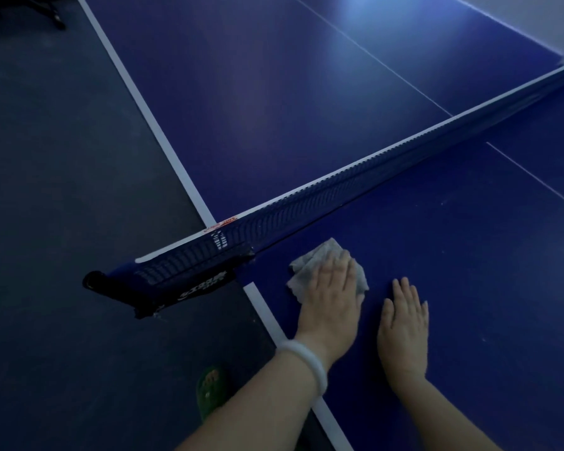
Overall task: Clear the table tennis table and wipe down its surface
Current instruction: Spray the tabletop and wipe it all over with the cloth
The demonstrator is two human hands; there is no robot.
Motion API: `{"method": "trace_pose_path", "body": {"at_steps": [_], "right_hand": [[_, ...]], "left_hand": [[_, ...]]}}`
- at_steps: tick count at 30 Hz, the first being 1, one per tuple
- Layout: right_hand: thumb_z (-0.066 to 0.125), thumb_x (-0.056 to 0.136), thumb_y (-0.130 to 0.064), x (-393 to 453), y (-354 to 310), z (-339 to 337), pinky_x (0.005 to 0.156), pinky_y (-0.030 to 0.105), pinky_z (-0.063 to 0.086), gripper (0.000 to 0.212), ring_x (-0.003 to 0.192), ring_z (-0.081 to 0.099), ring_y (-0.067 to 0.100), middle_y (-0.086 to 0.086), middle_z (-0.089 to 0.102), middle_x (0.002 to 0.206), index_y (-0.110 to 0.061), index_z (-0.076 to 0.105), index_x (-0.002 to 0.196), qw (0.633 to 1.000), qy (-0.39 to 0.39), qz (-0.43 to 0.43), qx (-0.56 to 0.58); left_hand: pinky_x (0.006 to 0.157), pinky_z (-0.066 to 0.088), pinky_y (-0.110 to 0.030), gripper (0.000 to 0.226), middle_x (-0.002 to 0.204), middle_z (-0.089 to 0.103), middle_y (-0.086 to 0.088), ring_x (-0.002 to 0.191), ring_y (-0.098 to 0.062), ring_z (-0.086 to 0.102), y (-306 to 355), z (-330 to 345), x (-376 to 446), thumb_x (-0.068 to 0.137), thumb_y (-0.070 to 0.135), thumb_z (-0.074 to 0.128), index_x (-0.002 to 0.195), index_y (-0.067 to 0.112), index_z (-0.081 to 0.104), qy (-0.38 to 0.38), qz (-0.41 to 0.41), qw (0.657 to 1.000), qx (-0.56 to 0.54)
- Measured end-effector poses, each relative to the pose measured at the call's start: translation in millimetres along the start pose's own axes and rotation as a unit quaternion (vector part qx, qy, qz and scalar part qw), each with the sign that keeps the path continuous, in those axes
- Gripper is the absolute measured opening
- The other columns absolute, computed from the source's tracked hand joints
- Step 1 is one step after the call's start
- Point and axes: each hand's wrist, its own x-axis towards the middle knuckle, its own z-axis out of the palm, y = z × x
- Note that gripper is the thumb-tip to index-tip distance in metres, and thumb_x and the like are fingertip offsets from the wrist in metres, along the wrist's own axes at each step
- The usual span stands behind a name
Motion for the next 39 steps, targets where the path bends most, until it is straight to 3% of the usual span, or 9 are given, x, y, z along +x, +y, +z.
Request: {"method": "trace_pose_path", "body": {"at_steps": [4,10,15,19,26,31,34,36,39], "right_hand": [[0.024,0.105,-0.031,0.9,4.5,3.9,0.124,0.03,-0.004,0.052,0.15,0.008,0.008,-0.001,0.017,0.162,-0.015,0.025,0.154,1.0,0.011,-0.002,-0.003],[0.021,0.102,-0.04,0.3,1.8,5.2,0.124,0.032,-0.004,0.057,0.15,0.005,0.007,-0.003,0.015,0.163,-0.017,0.024,0.154,1.0,0.011,-0.001,-0.009],[0.022,0.103,-0.04,-0.6,-1.9,2.3,0.124,0.033,-0.004,0.057,0.151,0.002,0.007,-0.004,0.012,0.163,-0.017,0.022,0.155,1.0,0.004,0.003,-0.013],[0.022,0.102,-0.041,-0.6,-0.6,2.5,0.124,0.032,-0.005,0.058,0.15,0.001,0.007,-0.005,0.011,0.164,-0.017,0.02,0.155,1.0,0.004,-0.001,-0.014],[0.022,0.101,-0.044,0.1,1.8,7.7,0.124,0.034,-0.003,0.06,0.15,0.003,0.007,-0.004,0.013,0.163,-0.017,0.022,0.155,1.0,0.019,-0.001,-0.016],[0.022,0.102,-0.044,-0.4,3.4,6.3,0.124,0.033,-0.005,0.06,0.15,0.001,0.007,-0.005,0.011,0.164,-0.018,0.021,0.155,1.0,0.014,-0.001,-0.012],[0.022,0.102,-0.044,-1.1,4.7,7.0,0.124,0.033,-0.004,0.06,0.15,0.001,0.007,-0.005,0.011,0.164,-0.018,0.021,0.155,1.0,0.011,0.0,-0.013],[0.021,0.101,-0.044,-1.2,4.7,6.9,0.124,0.033,-0.004,0.06,0.15,0.002,0.007,-0.004,0.011,0.163,-0.018,0.022,0.155,1.0,0.01,-0.002,-0.008],[0.02,0.102,-0.044,-0.4,4.2,5.5,0.124,0.034,-0.004,0.06,0.15,0.002,0.008,-0.003,0.011,0.164,-0.018,0.022,0.155,1.0,0.01,-0.005,-0.01]], "left_hand": [[0.119,-0.013,-0.05,0.064,0.163,-0.013,-0.007,0.147,-0.027,-0.023,-11.3,12.8,27.6,0.104,0.044,0.02,0.155,0.015,-0.006,-0.084,0.003,0.995,0.057],[0.115,-0.019,-0.052,0.065,0.16,-0.025,0.001,0.143,-0.021,-0.033,-77.2,13.7,9.6,0.101,0.052,0.011,0.151,0.023,-0.019,-0.074,-0.01,0.989,0.125],[0.12,-0.009,-0.045,0.063,0.162,-0.017,0.003,0.146,-0.017,-0.027,-116.9,-2.1,-16.2,0.099,0.052,0.004,0.155,0.023,-0.008,-0.062,0.037,0.99,0.118],[0.12,-0.004,-0.044,0.062,0.164,-0.002,0.005,0.15,-0.016,-0.012,-115.7,5.0,-49.7,0.1,0.049,0.015,0.155,0.025,0.002,-0.045,0.006,0.997,0.068],[0.12,-0.012,-0.033,0.065,0.161,-0.014,0.011,0.147,-0.008,-0.02,-143.6,-12.3,-21.9,0.097,0.054,0.011,0.156,0.028,-0.003,-0.073,0.086,0.99,0.088],[0.118,-0.015,-0.046,0.064,0.162,-0.016,0.004,0.145,-0.017,-0.027,-94.2,2.8,-42.5,0.095,0.049,0.002,0.153,0.025,-0.009,-0.059,-0.013,0.994,0.096],[0.116,-0.008,-0.058,0.065,0.164,-0.001,-0.002,0.149,-0.023,-0.016,-47.0,22.7,-76.6,0.097,0.049,0.015,0.154,0.021,0.008,-0.077,0.054,0.992,0.088],[0.115,-0.002,-0.057,0.061,0.164,0.007,0.003,0.151,-0.021,-0.007,-35.1,27.0,-93.0,0.099,0.05,0.024,0.154,0.024,0.015,-0.089,0.103,0.989,0.061],[0.116,-0.013,-0.051,0.06,0.164,-0.006,0.008,0.148,-0.015,-0.019,-58.9,15.2,-78.2,0.1,0.051,0.018,0.155,0.03,0.003,-0.095,0.134,0.983,0.077]]}}
